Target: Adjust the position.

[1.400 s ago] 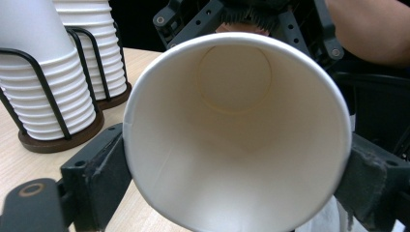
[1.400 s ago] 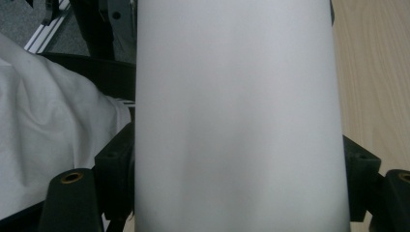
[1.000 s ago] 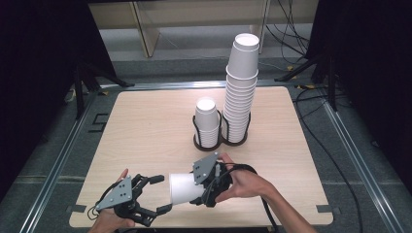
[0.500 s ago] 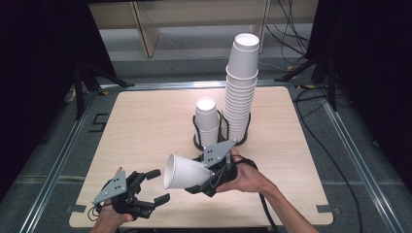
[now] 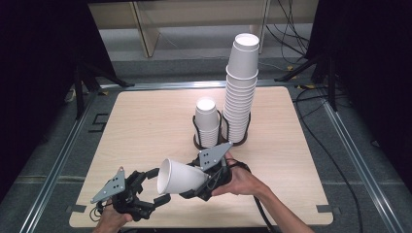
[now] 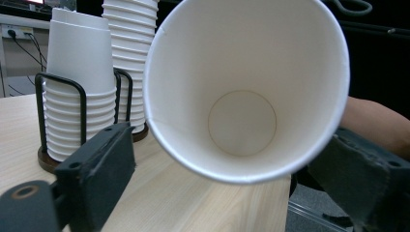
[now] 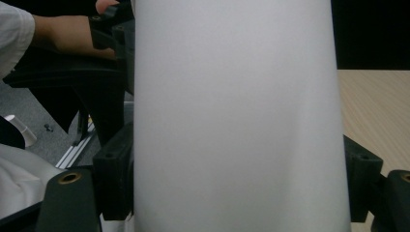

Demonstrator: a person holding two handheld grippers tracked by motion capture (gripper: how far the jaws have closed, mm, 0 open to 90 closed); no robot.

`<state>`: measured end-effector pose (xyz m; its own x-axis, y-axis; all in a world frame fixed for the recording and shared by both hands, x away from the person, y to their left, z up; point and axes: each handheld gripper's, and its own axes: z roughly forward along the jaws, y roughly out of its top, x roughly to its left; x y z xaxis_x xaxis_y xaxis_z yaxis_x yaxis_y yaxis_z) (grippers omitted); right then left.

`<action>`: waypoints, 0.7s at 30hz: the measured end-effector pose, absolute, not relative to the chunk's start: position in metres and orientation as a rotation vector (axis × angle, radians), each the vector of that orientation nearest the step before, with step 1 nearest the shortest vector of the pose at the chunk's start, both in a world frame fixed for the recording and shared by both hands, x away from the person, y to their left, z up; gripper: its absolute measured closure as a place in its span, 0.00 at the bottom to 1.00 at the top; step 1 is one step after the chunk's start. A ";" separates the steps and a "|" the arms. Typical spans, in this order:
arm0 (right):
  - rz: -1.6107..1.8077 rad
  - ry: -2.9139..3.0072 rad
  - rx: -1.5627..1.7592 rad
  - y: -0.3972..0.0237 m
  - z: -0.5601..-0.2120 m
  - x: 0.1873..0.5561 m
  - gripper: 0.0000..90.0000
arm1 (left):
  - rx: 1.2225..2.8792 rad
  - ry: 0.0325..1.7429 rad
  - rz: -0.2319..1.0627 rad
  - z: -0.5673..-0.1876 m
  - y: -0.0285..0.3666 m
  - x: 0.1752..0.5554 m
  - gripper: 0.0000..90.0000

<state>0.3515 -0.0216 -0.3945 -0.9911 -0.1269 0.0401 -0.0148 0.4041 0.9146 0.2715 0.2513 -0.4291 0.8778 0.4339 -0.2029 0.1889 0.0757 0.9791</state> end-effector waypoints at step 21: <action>-1.588 -2.587 0.141 -0.005 -0.411 0.344 0.26 | 1.522 0.501 0.216 -0.428 0.250 0.271 0.11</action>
<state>0.3442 -0.0052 -0.4106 -0.9904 -0.1327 0.0392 -0.0251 0.4510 0.8922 0.2707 0.2497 -0.4278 0.8809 0.4384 -0.1781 0.1719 0.0541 0.9836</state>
